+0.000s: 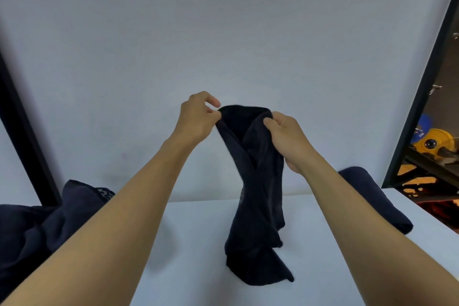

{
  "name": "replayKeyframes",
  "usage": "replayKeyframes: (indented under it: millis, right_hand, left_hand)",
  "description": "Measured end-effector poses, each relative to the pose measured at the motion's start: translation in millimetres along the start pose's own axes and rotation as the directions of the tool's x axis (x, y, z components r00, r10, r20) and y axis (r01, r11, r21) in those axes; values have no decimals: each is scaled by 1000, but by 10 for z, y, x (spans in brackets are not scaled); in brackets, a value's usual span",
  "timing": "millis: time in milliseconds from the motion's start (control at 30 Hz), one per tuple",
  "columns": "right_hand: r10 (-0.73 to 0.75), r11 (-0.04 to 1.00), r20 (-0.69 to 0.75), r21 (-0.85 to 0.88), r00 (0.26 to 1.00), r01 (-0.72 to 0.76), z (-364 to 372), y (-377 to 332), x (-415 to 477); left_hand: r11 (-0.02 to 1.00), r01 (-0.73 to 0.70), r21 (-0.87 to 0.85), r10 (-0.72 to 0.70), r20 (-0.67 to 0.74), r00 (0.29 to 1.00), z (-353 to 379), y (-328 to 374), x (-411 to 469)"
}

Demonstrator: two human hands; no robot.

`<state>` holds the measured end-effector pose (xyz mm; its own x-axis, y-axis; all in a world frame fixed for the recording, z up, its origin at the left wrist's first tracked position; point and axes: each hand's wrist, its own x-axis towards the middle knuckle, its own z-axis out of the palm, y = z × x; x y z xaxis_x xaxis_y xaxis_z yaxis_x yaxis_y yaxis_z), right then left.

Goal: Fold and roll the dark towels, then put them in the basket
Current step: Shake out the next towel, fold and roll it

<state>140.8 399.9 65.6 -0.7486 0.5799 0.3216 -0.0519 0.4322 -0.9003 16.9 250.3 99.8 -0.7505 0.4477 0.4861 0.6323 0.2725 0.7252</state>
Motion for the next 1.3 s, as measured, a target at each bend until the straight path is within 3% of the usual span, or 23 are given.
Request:
replayKeyframes:
  millis: [133, 233, 333, 433, 567, 700, 767, 800, 900, 1000, 1067, 1167, 1233, 1300]
  right_hand:
    - [-49, 998, -40, -39, 998, 47, -184, -51, 22]
    - [-108, 982, 67, -150, 992, 117, -185, -136, 59]
    - [-166, 941, 192, -261, 967, 213, -85, -250, 112]
    - [-216, 917, 256, -280, 942, 286, 1, -335, 139]
    - [-190, 927, 208, -284, 959, 246, -51, -237, 139]
    - [69, 937, 304, -346, 950, 43, -238, 23, 41]
    - [126, 964, 261, -261, 957, -56, -308, 50, 29]
    - [116, 977, 212, -198, 970, -74, -331, 20, 38]
    - [-63, 985, 111, -152, 992, 80, -337, -202, 93]
    - [-191, 954, 187, -196, 964, 227, -173, -514, 116]
    - [-211, 957, 161, -168, 964, 237, -94, -632, 110]
    - [-125, 987, 88, 108, 988, 115, -156, -596, 37]
    - [-48, 967, 178, 255, 983, 1, -173, -447, -63]
    - [-8, 985, 267, 166, 964, -38, -97, -226, -127]
  left_hand:
    - [984, 26, 174, -25, -11, 1000, -137, -269, 58]
    - [970, -28, 243, 14, 61, 998, -110, -250, -7]
    - [973, -188, 132, 157, 212, 964, 76, -10, -122]
    - [968, -246, 56, 211, 355, 911, 261, 158, -143]
    - [973, -217, 81, 189, 265, 946, 225, 120, -65]
    - [987, -145, 71, 147, -18, 989, -10, -24, 47]
    - [994, -66, 85, 77, -124, 989, -146, -117, 102]
    - [991, -31, 129, 46, -111, 993, -206, -162, 130]
    - [974, -44, 221, 5, 173, 985, -243, -73, 89]
    - [990, -115, -78, 137, 410, 902, -28, 297, -50]
    - [971, -137, -195, 206, 396, 895, 87, 465, -68]
    - [972, -114, -206, 177, 319, 931, 93, 513, 1]
    - [979, -121, -166, 160, 246, 956, 87, 512, 23]
    - [974, -119, -190, 147, 139, 979, 102, 544, 48]
